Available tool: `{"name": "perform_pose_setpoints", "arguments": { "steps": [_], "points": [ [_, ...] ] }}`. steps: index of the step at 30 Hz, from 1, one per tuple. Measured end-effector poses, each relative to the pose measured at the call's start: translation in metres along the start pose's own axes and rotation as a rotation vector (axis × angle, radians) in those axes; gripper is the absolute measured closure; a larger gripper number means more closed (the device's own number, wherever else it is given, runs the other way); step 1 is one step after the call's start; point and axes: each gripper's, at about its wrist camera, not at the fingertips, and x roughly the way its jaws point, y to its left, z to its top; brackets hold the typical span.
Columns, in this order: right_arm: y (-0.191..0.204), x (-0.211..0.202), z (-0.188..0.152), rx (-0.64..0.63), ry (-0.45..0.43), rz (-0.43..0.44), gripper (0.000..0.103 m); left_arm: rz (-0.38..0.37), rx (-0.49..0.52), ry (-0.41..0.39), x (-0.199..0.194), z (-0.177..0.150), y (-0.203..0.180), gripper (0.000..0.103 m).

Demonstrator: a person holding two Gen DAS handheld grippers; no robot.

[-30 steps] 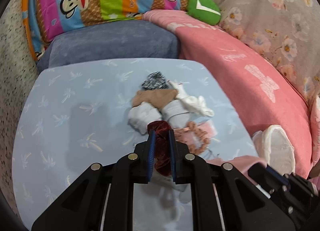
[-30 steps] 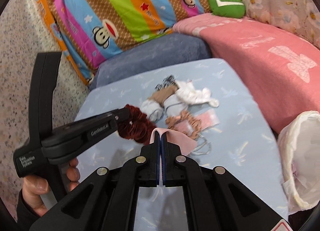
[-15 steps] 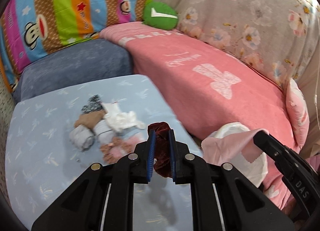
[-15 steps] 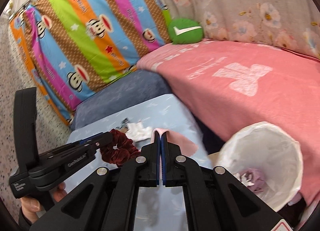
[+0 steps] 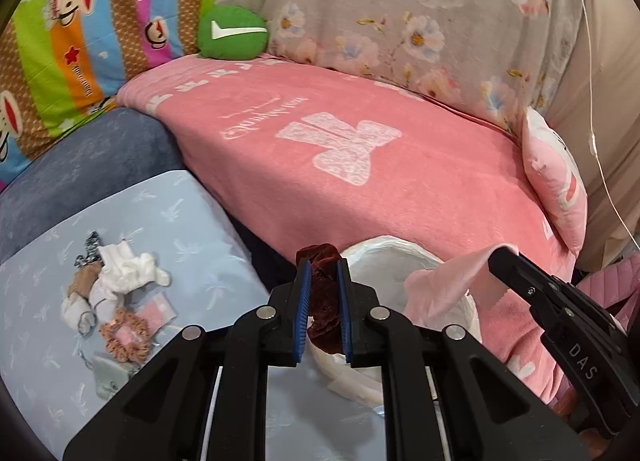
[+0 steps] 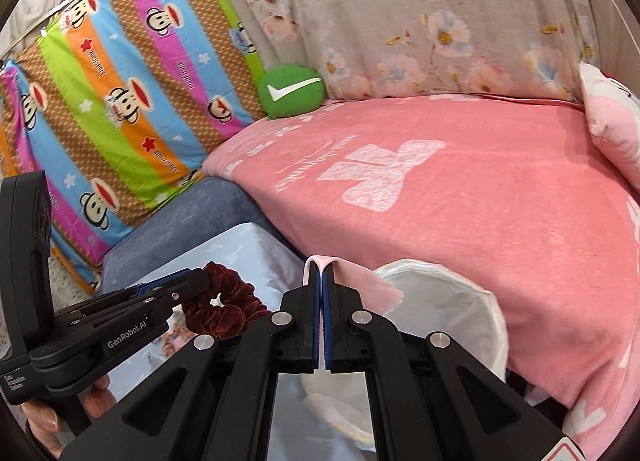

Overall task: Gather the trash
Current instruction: 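Carry scrunchie and pink cloth to the wastebasket and open both tools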

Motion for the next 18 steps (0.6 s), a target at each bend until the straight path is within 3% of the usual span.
{"name": "perform_pose_setpoints", "arguments": {
  "steps": [15,17,18],
  "points": [
    [-0.045,0.003,0.003,0.051,0.004,-0.062,0.097,-0.036,0.072,0.052,0.026,0.001,-0.047,0.086],
    [-0.044,0.002,0.002,0.056,0.004,-0.067,0.094,-0.013,0.066,0.053,0.027,0.002,-0.047,0.056],
    [-0.044,0.002,0.002,0.058,0.003,-0.071,0.089,-0.003,0.06,0.044,0.026,0.002,-0.047,0.048]
  ]
}}
